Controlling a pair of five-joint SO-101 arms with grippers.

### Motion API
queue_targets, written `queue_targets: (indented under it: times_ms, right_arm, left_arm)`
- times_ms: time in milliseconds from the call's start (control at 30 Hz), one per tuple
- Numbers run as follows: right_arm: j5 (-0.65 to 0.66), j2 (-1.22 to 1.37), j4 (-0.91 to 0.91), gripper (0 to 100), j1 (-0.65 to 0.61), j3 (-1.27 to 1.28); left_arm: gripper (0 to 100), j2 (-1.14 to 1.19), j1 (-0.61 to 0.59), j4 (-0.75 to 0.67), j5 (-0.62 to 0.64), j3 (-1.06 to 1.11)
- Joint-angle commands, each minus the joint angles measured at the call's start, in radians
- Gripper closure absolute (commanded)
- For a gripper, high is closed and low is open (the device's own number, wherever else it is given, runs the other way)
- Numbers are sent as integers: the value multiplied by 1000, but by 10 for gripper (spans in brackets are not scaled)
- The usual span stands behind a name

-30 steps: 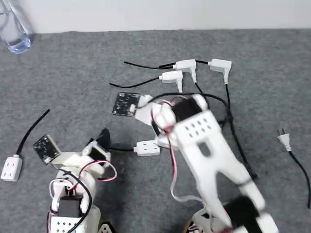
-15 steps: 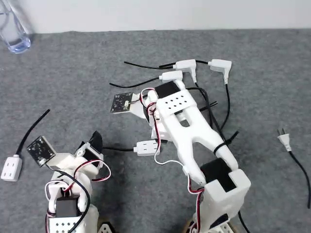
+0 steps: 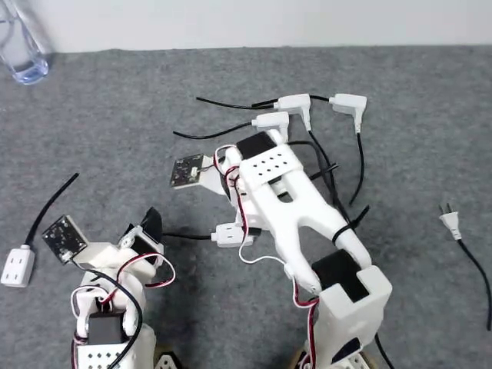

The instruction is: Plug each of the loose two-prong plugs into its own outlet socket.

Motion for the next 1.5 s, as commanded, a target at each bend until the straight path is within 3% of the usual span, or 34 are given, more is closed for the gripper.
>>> queue_targets:
  times_ms: [0,900,1467]
  right_arm:
    - [-12,-4,-19,990,-33,-41]
    - [29,64,-31,990,12,-43]
    - [21,113,-70,990,-50,-31]
  left_arm:
    - [816,-6,2,-2,-12,-10]
    - [816,-6,3,0,-12,-10]
    - [816,-6,3,-2,-12,-10]
